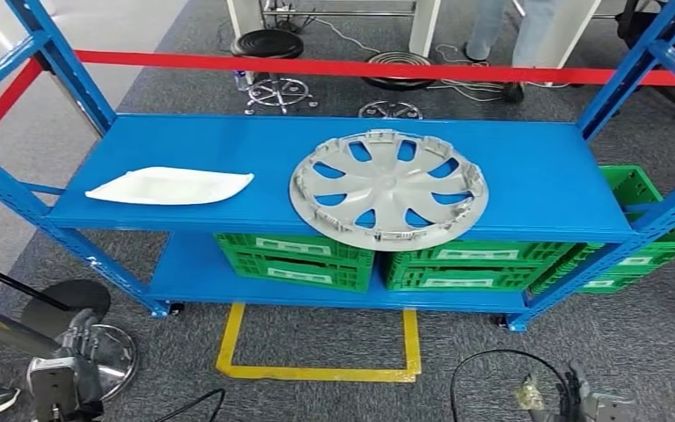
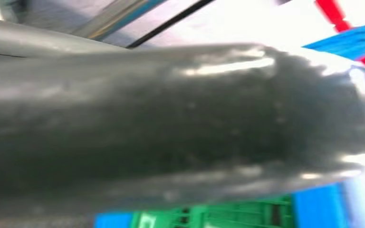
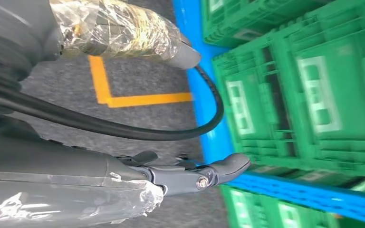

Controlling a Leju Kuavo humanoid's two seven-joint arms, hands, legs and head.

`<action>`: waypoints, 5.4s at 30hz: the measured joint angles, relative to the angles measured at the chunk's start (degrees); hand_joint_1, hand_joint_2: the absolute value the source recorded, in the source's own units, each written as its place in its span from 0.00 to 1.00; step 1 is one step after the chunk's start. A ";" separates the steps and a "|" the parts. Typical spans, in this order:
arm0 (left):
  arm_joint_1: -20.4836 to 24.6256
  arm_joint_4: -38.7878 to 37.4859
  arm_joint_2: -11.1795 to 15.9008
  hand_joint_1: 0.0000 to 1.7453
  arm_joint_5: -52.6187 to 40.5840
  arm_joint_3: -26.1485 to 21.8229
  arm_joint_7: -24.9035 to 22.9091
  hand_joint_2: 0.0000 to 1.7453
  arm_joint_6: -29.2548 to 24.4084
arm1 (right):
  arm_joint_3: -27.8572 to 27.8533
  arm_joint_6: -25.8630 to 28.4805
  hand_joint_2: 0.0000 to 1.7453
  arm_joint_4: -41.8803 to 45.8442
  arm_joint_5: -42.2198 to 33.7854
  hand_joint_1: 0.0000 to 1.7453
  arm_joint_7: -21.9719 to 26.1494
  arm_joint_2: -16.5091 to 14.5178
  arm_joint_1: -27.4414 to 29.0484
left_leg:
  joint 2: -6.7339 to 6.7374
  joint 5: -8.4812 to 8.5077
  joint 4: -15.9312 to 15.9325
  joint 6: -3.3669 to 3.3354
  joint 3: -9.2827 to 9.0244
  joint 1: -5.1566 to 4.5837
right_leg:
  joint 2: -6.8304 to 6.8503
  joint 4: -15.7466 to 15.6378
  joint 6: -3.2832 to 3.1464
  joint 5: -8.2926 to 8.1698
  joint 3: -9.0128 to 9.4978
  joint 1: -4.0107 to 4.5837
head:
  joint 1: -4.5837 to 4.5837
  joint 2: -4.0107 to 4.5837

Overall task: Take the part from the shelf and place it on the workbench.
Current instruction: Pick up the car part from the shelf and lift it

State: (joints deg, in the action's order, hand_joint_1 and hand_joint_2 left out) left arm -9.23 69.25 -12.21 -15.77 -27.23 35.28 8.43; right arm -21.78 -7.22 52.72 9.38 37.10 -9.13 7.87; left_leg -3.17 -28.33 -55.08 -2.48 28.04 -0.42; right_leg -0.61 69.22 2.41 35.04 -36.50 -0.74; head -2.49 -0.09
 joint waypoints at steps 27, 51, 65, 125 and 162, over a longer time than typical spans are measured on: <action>-3.58 29.14 10.77 0.00 -5.45 19.71 -4.06 0.00 -15.01 | -13.17 6.30 1.00 -33.83 14.02 0.00 -12.77 2.98 -6.84 | 2.98 1.26 -2.56 0.88 4.18 -0.18 | 1.35 -9.78 -0.92 -3.62 5.60 0.13 | -0.43 0.00; -4.57 33.00 13.38 0.00 -9.86 24.12 -14.68 0.00 -19.14 | -13.46 9.84 1.00 -40.09 22.00 0.00 -21.67 4.15 -7.91 | 2.92 -0.16 -11.59 4.40 8.49 1.39 | 0.82 -10.82 -2.18 -5.00 6.08 -0.74 | -1.21 0.00; -4.23 30.14 13.50 0.00 -10.13 24.16 -18.84 0.00 -15.27 | -13.44 9.81 1.00 -40.56 24.43 0.00 -22.75 4.40 -8.46 | 2.77 0.22 -3.30 0.36 3.54 -0.06 | 0.72 1.84 -0.53 -1.94 -2.50 0.09 | -0.83 0.00; 10.34 22.82 20.47 0.00 -45.65 29.00 -38.67 1.00 -18.98 | -13.26 8.98 1.00 -40.96 29.62 0.00 -27.61 4.82 -8.86 | 2.92 1.94 -2.99 2.44 4.80 1.00 | 0.74 -11.99 -1.00 -6.09 6.05 0.05 | -1.24 0.00; 26.64 -1.19 24.38 0.00 -51.50 34.06 -40.07 1.00 -14.12 | -13.28 7.81 1.00 -40.96 33.65 0.00 -27.73 4.82 -9.63 | 2.78 2.04 -2.99 2.39 4.81 1.00 | 0.98 -11.92 -0.97 -6.04 5.46 0.04 | -1.24 0.00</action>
State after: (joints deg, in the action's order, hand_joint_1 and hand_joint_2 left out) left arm 17.41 68.06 12.16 -67.27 6.83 -4.79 -5.69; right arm -35.06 0.59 11.76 43.04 9.38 -4.31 -1.76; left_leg -0.39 -26.29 -58.08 -0.09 32.85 0.58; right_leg 0.37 57.30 1.44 29.00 -31.04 -0.70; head -3.73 -0.09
